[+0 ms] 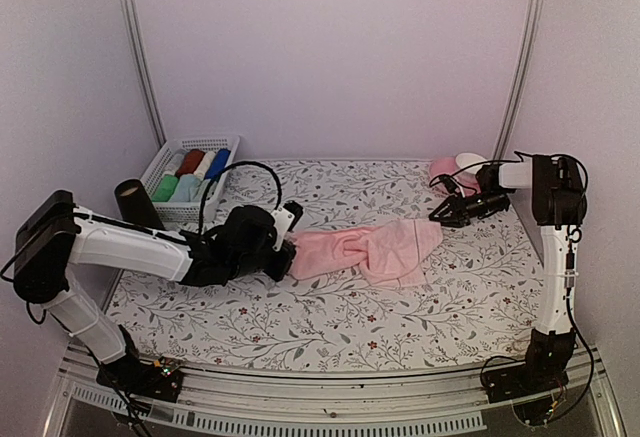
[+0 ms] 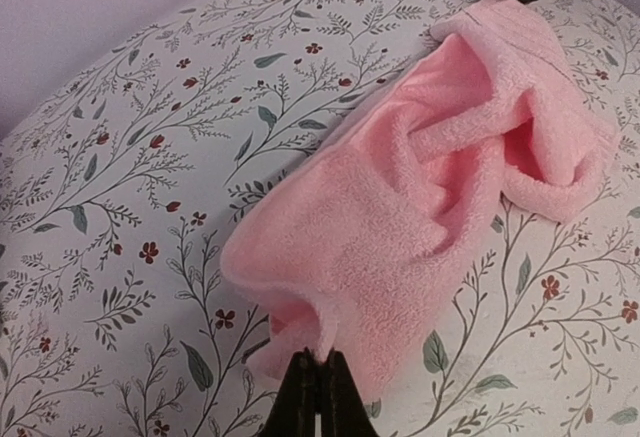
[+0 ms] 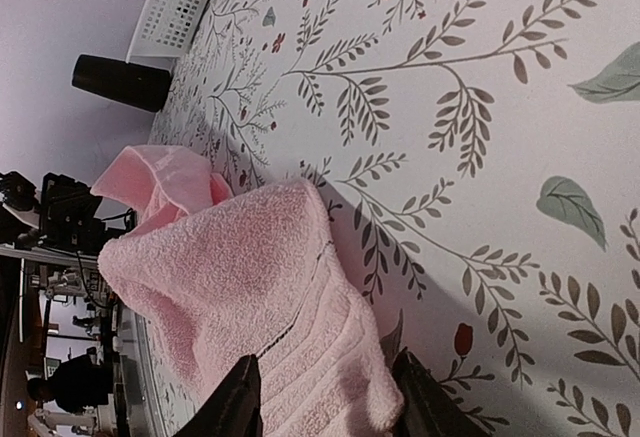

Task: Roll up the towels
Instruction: Pick up the towel from the center of the board.

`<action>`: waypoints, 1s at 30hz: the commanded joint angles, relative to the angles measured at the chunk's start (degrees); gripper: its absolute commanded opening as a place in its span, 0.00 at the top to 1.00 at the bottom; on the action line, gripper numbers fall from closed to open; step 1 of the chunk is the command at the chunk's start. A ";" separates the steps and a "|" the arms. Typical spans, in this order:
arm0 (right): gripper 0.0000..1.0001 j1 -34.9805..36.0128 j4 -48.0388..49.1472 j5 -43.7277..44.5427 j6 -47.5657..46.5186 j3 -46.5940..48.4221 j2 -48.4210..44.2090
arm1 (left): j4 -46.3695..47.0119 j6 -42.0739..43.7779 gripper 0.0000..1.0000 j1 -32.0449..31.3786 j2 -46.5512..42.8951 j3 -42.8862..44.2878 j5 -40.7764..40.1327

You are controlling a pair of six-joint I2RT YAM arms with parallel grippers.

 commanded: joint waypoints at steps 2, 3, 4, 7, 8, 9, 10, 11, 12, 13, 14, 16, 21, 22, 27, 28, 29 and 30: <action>0.60 0.12 1.67 1.15 1.22 1.95 0.97 | 1.12 0.57 1.00 -1.20 0.78 0.36 -0.81; 0.61 0.09 1.80 1.24 1.30 1.99 0.99 | 1.12 0.56 1.00 -1.18 0.83 0.28 -0.87; 0.63 0.02 1.83 1.36 1.38 2.00 0.90 | 1.16 0.56 1.00 -1.17 0.84 0.27 -0.86; 0.65 -0.06 2.04 1.75 1.48 2.01 0.93 | 1.20 0.67 1.00 -1.17 1.09 0.42 -0.75; 0.65 -0.19 2.14 1.83 1.62 2.07 0.98 | 1.19 0.65 1.00 -1.25 1.18 0.49 -0.74; 0.67 -0.34 2.24 1.89 1.70 2.08 0.98 | 1.14 0.65 1.00 -1.26 1.26 0.53 -0.74; 0.69 -0.41 2.29 2.06 1.82 2.16 1.09 | 1.12 0.63 1.00 -1.30 1.28 0.53 -0.79; 0.70 -0.41 2.37 2.19 1.92 2.17 1.18 | 1.12 0.65 1.00 -1.34 1.28 0.53 -0.79; 0.72 -0.49 2.38 2.28 1.93 2.25 1.19 | 1.16 0.70 1.00 -1.35 1.32 0.58 -0.75; 0.75 -0.52 2.32 2.28 1.94 2.26 1.27 | 1.12 0.66 1.00 -1.35 1.36 0.54 -0.72; 0.78 -0.57 2.31 2.32 1.87 2.26 1.30 | 1.12 0.65 1.00 -1.41 1.43 0.62 -0.82; 0.89 -0.66 2.32 2.37 1.87 2.35 1.25 | 1.12 0.67 1.00 -1.43 1.58 0.62 -0.87; 0.97 -0.72 2.31 2.98 1.40 2.23 0.25 | 1.00 1.06 1.00 -1.45 1.93 0.80 -1.16; 0.97 -0.72 2.33 3.23 1.00 2.12 -0.33 | 0.83 1.12 1.00 -1.44 1.86 0.75 -1.41; 0.97 -0.70 2.91 5.38 -0.87 1.34 -6.77 | 0.21 2.63 1.00 -1.19 -0.66 0.89 0.62; 0.98 -0.70 3.40 5.86 -1.12 0.85 -8.33 | 0.05 2.93 1.00 -1.10 -1.29 0.82 1.19; 0.98 -0.66 3.85 6.24 -1.29 0.33 -10.06 | 0.03 3.24 1.00 -0.96 -1.83 0.76 1.76; 0.98 -0.70 4.18 6.66 -1.58 -0.12 -11.47 | -0.01 3.40 1.00 -0.87 -2.56 0.64 2.33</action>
